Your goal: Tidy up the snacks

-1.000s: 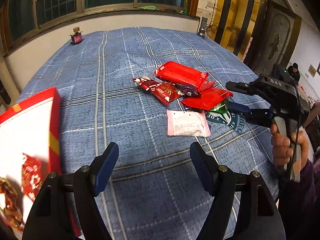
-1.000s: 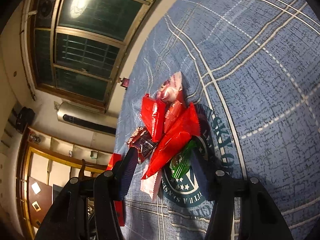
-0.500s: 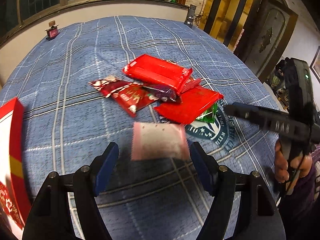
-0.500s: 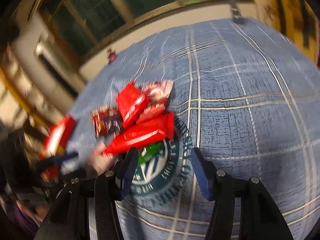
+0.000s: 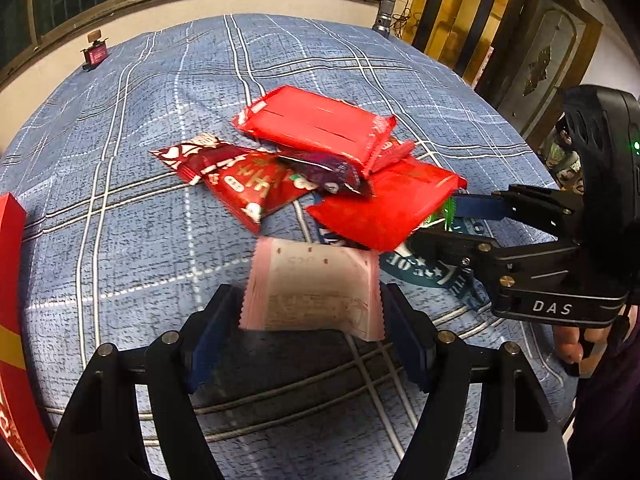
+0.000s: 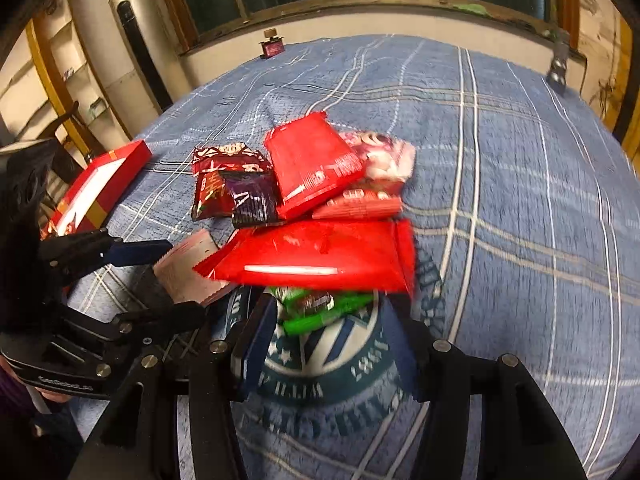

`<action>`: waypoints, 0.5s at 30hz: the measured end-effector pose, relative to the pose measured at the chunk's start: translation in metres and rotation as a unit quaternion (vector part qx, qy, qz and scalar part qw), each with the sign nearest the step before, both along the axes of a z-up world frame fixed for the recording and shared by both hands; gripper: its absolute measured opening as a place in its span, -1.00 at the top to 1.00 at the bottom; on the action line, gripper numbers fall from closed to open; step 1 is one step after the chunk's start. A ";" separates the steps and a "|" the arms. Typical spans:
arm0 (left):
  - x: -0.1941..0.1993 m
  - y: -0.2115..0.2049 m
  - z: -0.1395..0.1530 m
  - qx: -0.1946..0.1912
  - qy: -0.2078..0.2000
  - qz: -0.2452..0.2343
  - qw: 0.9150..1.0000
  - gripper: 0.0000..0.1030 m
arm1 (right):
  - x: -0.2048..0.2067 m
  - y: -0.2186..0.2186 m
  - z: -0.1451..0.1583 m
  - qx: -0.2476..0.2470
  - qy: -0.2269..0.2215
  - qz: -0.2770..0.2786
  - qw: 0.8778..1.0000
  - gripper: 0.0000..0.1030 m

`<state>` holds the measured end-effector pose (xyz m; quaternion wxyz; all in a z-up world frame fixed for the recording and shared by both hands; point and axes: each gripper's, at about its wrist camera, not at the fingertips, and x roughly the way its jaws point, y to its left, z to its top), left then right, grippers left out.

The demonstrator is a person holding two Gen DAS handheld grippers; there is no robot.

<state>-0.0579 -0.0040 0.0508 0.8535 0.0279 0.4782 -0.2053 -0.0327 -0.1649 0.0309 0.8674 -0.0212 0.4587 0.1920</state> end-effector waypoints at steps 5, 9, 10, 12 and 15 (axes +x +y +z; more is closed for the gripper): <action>0.003 0.008 -0.001 0.001 -0.009 0.000 1.000 -0.43 | 0.002 0.015 0.000 -0.023 -0.011 0.012 1.000 -0.11; 0.002 0.010 -0.002 0.008 -0.019 -0.006 1.000 -0.34 | -0.002 0.020 0.000 -0.042 -0.026 0.011 0.999 0.05; 0.002 0.011 -0.002 0.009 -0.021 -0.006 1.000 -0.30 | -0.003 0.021 0.000 -0.045 -0.026 0.011 0.999 0.10; 0.004 0.014 -0.002 0.003 -0.020 -0.008 1.000 -0.23 | -0.006 0.020 0.001 -0.044 -0.024 0.009 0.999 0.19; 0.003 0.020 -0.001 -0.006 -0.019 -0.014 1.000 -0.12 | -0.010 0.021 0.001 -0.046 -0.022 0.006 0.999 0.23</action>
